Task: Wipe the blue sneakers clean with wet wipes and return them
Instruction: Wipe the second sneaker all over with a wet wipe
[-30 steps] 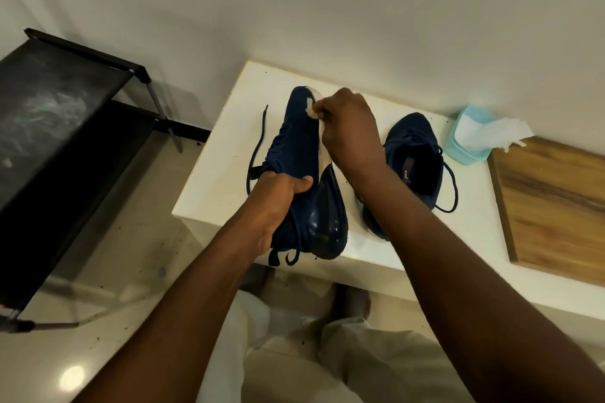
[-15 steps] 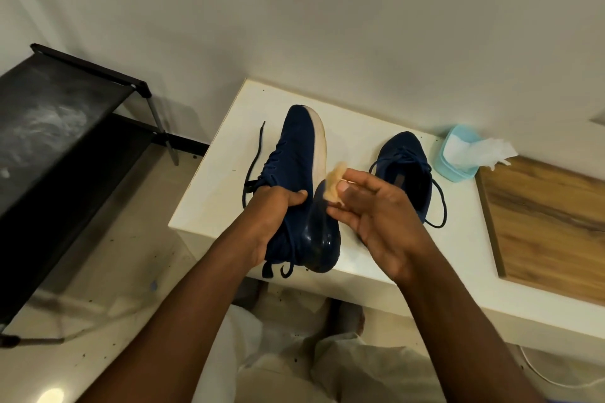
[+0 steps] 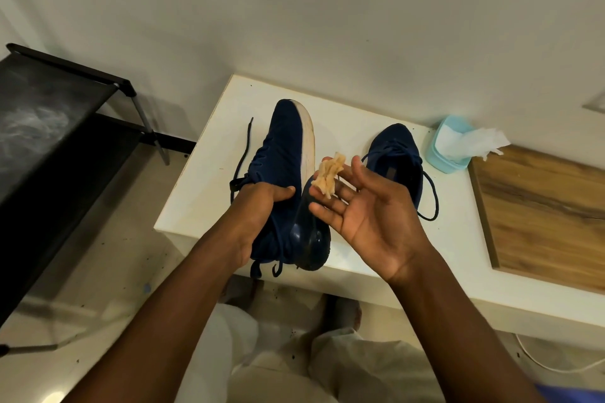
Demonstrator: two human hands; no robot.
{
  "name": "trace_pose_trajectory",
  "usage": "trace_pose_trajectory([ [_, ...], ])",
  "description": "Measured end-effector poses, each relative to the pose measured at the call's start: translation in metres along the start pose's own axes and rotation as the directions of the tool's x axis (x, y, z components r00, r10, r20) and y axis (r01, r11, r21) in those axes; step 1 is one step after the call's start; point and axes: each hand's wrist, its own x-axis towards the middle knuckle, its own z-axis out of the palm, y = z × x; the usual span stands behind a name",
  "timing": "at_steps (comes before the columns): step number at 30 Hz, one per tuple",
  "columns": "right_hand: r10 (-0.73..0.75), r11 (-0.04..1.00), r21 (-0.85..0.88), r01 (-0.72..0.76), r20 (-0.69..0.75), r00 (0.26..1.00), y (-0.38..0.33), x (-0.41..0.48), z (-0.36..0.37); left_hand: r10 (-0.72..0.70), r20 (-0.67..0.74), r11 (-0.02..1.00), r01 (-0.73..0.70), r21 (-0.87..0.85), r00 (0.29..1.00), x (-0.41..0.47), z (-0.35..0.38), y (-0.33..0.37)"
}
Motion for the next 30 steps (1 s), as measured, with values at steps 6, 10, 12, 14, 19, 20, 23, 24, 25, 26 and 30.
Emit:
trace_pose_trajectory([
  [6, -0.358, 0.781, -0.579, 0.234, -0.108, 0.928, 0.002, 0.002, 0.007, 0.018, -0.036, 1.0, -0.018, 0.001, 0.999, 0.005, 0.0, -0.001],
  [10, -0.397, 0.697, -0.682, 0.222, -0.11, 0.911, 0.004, 0.004, 0.007, 0.019, -0.042, 1.0, -0.018, 0.018, 0.999, 0.006, 0.0, -0.001],
  [12, -0.38, 0.716, -0.664, 0.214, -0.115, 0.918, 0.004, 0.006, 0.006, 0.021, -0.035, 1.0, -0.021, 0.005, 0.999, 0.005, 0.0, -0.002],
  [14, -0.348, 0.78, -0.586, 0.22, -0.114, 0.93, 0.003, 0.006, 0.003, 0.019, -0.031, 1.0, -0.019, -0.006, 0.999, 0.004, 0.0, -0.002],
  [19, -0.334, 0.903, -0.345, 0.257, -0.189, 0.923, -0.001, 0.009, 0.001, 0.015, -0.024, 1.0, -0.016, -0.026, 1.0, 0.001, 0.001, -0.001],
  [20, -0.357, 0.896, -0.353, 0.269, -0.213, 0.909, -0.001, 0.013, 0.0, 0.014, -0.021, 0.999, -0.015, -0.03, 1.0, 0.0, 0.001, -0.001],
  [23, -0.469, 0.827, -0.46, 0.323, -0.248, 0.848, 0.002, 0.029, 0.002, 0.013, -0.017, 0.999, -0.013, -0.037, 1.0, -0.002, 0.001, 0.0],
  [24, -0.519, 0.784, -0.515, 0.345, -0.24, 0.82, 0.003, 0.037, 0.003, 0.013, -0.015, 0.999, -0.013, -0.038, 1.0, -0.002, 0.001, 0.0],
  [25, -0.568, 0.735, -0.57, 0.367, -0.223, 0.792, 0.005, 0.044, 0.004, 0.013, -0.01, 0.999, -0.014, -0.041, 1.0, -0.003, 0.001, 0.0],
  [26, -0.616, 0.673, -0.633, 0.382, -0.195, 0.763, 0.008, 0.052, 0.004, 0.014, -0.007, 0.999, -0.014, -0.043, 1.0, -0.003, 0.002, 0.0],
  [30, -0.726, 0.217, -0.925, 0.311, 0.06, 0.685, 0.027, 0.061, -0.008, 0.012, -0.014, 0.998, -0.013, -0.063, 1.0, -0.004, 0.002, 0.0],
])
